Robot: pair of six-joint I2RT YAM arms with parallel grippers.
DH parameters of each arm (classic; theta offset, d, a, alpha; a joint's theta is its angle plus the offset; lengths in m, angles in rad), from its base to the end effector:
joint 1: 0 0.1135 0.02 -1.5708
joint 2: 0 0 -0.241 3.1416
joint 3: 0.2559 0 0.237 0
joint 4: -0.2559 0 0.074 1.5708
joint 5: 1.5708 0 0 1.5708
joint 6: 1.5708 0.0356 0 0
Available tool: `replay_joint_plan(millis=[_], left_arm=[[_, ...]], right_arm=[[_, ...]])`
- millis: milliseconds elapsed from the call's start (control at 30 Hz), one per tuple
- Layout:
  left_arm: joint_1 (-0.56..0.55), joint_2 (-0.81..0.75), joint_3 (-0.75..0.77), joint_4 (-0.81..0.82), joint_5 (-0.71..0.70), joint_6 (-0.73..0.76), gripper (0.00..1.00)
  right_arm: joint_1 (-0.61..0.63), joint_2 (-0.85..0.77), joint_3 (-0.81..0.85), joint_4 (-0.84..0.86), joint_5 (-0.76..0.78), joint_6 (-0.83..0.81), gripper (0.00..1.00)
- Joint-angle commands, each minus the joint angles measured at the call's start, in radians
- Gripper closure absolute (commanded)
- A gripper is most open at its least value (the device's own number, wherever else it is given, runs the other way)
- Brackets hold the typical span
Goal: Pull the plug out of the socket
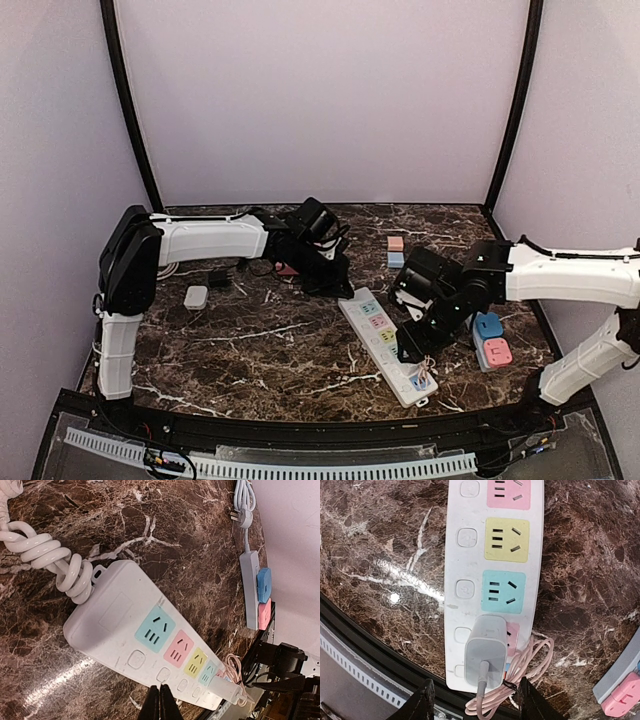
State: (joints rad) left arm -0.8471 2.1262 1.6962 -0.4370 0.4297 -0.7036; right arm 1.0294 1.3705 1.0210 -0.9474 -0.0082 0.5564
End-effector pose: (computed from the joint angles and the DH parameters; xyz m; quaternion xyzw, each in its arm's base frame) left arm 0.2864 -0.3465 0.1961 0.1391 0.9095 -0.3787 0.1004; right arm 0.1222 0.2038 0.2220 -0.2326 0.9629 0.1001 0.0929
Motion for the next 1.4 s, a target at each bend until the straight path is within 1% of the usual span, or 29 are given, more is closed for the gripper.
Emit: replay_joint_plan(millis=[0,100,200,433,500,600,867,1033,1267,1367], left_arm=[[0.002,0.001,0.023,0.009,0.017,0.005,0.97],[0.003,0.000,0.027,0.002,0.017,0.013,0.97],[0.006,0.000,0.028,0.001,0.019,0.014,0.97],[0.008,0.000,0.025,-0.002,0.018,0.012,0.97],[0.008,0.000,0.022,0.001,0.019,0.009,0.97],[0.011,0.000,0.023,0.004,0.020,0.009,0.97],[0.017,-0.003,0.027,-0.006,0.010,0.007,0.98],[0.026,-0.003,0.018,0.010,0.002,-0.007,0.98],[0.049,0.007,-0.016,0.085,0.009,-0.054,0.97],[0.055,0.025,-0.022,0.128,0.018,-0.090,0.97]], right_arm=[[0.019,0.036,0.004,-0.041,0.047,0.064,0.47],[0.030,0.079,0.007,-0.028,0.049,0.076,0.48],[0.034,0.110,0.013,-0.011,0.048,0.077,0.55],[0.035,0.145,0.055,0.011,0.099,0.102,0.77],[0.034,0.165,0.078,0.013,0.128,0.105,0.85],[0.031,0.210,0.123,0.020,0.180,0.108,0.91],[-0.021,0.342,0.236,0.118,0.200,0.060,0.93],[-0.082,0.390,0.290,0.203,0.159,0.012,0.93],[-0.115,0.483,0.385,0.260,0.152,-0.020,0.93],[-0.121,0.499,0.408,0.272,0.139,-0.025,0.90]])
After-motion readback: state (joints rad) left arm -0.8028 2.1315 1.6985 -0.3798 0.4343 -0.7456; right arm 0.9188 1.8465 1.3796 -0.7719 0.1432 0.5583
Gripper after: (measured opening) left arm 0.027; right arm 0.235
